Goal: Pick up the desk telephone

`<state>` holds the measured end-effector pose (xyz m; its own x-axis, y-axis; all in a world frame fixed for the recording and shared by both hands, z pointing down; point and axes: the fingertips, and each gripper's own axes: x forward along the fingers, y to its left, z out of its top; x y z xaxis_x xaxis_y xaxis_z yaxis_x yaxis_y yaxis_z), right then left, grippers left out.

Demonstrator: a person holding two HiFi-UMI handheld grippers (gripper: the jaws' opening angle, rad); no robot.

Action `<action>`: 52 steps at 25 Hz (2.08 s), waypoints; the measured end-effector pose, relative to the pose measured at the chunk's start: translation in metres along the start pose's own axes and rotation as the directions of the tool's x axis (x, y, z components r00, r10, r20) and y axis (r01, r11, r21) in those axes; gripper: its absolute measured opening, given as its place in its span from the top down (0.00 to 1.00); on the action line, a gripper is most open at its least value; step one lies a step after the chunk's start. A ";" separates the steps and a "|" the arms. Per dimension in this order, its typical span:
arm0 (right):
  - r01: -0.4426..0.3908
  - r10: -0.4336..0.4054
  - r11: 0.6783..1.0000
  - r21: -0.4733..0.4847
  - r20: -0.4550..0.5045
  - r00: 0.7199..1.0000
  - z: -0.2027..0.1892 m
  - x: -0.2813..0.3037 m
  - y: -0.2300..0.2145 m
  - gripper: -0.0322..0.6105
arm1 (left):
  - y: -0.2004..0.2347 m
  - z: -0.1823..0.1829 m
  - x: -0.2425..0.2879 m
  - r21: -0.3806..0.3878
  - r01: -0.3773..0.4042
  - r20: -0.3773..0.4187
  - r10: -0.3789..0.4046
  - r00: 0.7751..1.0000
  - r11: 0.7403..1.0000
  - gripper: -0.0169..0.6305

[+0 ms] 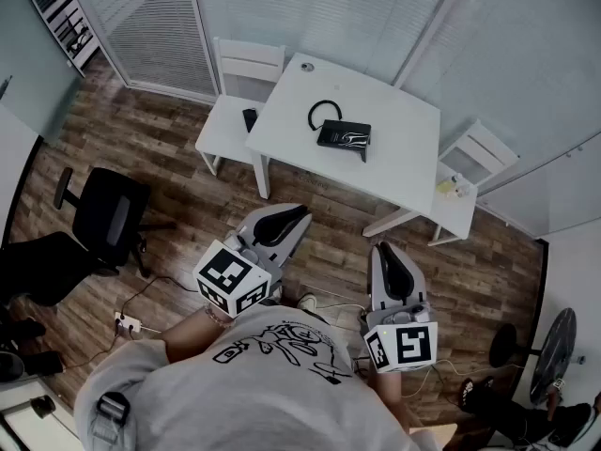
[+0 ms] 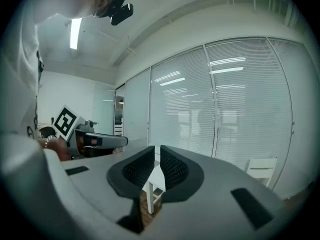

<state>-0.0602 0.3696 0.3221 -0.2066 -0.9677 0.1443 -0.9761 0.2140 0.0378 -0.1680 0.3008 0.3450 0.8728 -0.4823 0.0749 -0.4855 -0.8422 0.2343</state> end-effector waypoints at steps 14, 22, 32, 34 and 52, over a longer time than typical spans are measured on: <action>0.002 -0.002 1.000 0.030 -0.012 1.000 -0.012 0.023 0.046 0.90 | 0.022 -0.012 -0.035 -0.024 0.033 -0.029 -0.034 0.999 0.999 0.93; 0.009 -0.006 0.998 0.066 -0.038 0.999 -0.024 0.036 0.040 0.90 | 0.041 -0.027 -0.034 -0.042 0.024 -0.071 -0.027 0.997 0.999 0.93; -0.032 0.033 0.997 0.075 -0.014 0.999 -0.020 0.068 0.005 0.90 | 0.051 -0.028 0.017 -0.048 0.020 -0.085 -0.024 0.996 0.999 0.93; -0.027 0.028 0.997 0.079 -0.013 1.000 -0.021 0.073 -0.014 0.90 | 0.050 -0.026 0.035 -0.040 0.026 -0.085 -0.029 0.996 0.999 0.93; -0.003 0.003 0.997 0.081 -0.006 1.000 -0.019 0.109 -0.200 0.90 | 0.033 -0.008 0.224 -0.033 0.050 -0.095 -0.053 0.994 0.998 0.93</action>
<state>0.1135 0.2237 0.3491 -0.2093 -0.9661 0.1508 -0.9778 0.2051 -0.0429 0.0121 0.1666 0.3772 0.8981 -0.4117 0.1545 -0.4392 -0.8569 0.2698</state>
